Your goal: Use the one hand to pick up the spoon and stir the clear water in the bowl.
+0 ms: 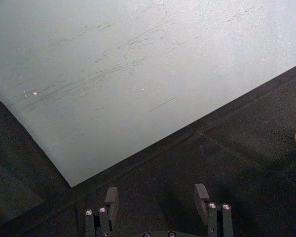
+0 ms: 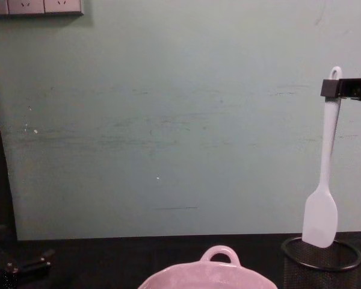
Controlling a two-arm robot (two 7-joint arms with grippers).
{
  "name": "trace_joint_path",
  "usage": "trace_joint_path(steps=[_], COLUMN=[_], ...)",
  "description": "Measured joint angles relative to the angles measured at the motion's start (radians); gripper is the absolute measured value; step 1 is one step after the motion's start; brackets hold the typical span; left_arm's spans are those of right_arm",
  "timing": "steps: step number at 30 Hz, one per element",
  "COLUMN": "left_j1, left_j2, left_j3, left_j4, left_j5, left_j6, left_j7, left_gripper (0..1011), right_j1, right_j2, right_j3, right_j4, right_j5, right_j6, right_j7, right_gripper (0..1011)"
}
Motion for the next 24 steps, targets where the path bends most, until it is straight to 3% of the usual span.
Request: trace_joint_path(steps=[16,24], left_j1=[0.000,0.000], left_j2=[0.000,0.000], left_j3=[0.000,0.000], left_j4=[0.000,0.000], left_j5=[0.000,0.000], left_j6=[0.000,0.000], left_j7=[0.000,0.000], left_gripper=[1011,1011], right_j1=[-0.004,0.038], right_j2=[0.004,-0.035], right_j3=[0.000,-0.052], right_j4=[-0.016,-0.032], right_j5=[-0.016,-0.055], right_j6=[0.003,0.007], right_j7=[0.024,0.075], right_gripper=[110,110])
